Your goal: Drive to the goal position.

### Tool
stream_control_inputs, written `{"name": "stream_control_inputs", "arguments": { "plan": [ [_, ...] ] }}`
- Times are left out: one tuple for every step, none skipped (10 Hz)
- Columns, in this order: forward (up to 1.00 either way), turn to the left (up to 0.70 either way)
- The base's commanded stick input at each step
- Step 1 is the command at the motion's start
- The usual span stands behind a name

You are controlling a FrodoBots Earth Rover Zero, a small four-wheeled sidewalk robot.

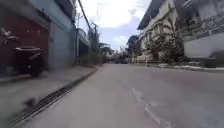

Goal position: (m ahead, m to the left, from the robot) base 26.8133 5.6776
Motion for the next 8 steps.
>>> {"name": "stream_control_inputs", "arguments": {
  "plan": [
    [1.0,-0.4],
    [1.0,-0.4],
    [1.0,-0.23],
    [1.0,0.0],
    [1.0,0.0],
    [1.0,0.0],
    [1.0,0.0],
    [1.0,0.0]
  ]
}}
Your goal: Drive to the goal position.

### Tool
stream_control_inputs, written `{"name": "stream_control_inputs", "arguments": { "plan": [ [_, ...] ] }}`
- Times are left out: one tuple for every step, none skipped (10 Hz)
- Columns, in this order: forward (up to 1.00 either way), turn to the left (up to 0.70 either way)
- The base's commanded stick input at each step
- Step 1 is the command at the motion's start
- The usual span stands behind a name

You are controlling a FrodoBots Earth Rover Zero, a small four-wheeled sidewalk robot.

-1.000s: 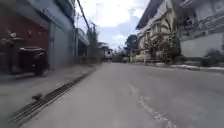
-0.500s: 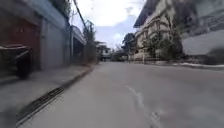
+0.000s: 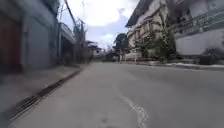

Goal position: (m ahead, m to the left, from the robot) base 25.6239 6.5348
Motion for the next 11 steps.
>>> {"name": "stream_control_inputs", "arguments": {
  "plan": [
    [1.0,0.0],
    [1.0,0.0],
    [1.0,0.0],
    [1.0,0.0],
    [1.0,0.0],
    [1.0,0.0],
    [1.0,0.0],
    [1.0,0.0],
    [1.0,0.0],
    [1.0,0.0],
    [1.0,0.0]
  ]
}}
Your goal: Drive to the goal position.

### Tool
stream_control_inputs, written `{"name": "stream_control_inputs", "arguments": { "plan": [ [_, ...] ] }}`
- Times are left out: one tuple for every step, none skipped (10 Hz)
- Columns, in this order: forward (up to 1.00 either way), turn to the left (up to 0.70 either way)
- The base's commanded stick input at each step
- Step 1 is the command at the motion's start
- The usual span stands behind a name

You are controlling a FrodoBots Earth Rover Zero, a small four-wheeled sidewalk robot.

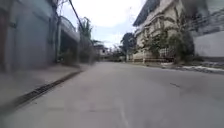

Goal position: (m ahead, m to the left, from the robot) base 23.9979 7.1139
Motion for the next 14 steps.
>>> {"name": "stream_control_inputs", "arguments": {
  "plan": [
    [1.0,0.0],
    [1.0,0.0],
    [1.0,0.0],
    [1.0,0.0],
    [1.0,0.0],
    [1.0,0.0],
    [1.0,0.0],
    [1.0,0.0],
    [1.0,0.0],
    [1.0,0.0],
    [1.0,0.0],
    [1.0,0.0],
    [1.0,0.0],
    [1.0,0.0]
  ]
}}
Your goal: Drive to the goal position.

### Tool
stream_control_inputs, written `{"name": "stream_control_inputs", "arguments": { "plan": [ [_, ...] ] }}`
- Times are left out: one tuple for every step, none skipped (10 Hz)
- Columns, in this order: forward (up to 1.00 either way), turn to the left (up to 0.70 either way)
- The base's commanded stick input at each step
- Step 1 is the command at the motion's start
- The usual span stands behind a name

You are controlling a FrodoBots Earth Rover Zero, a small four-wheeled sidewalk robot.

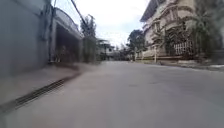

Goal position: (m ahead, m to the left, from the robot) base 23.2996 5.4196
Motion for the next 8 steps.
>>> {"name": "stream_control_inputs", "arguments": {
  "plan": [
    [1.0,0.0],
    [1.0,0.0],
    [1.0,0.0],
    [1.0,0.0],
    [1.0,-0.04],
    [1.0,-0.25],
    [1.0,-0.39],
    [1.0,-0.23]
  ]
}}
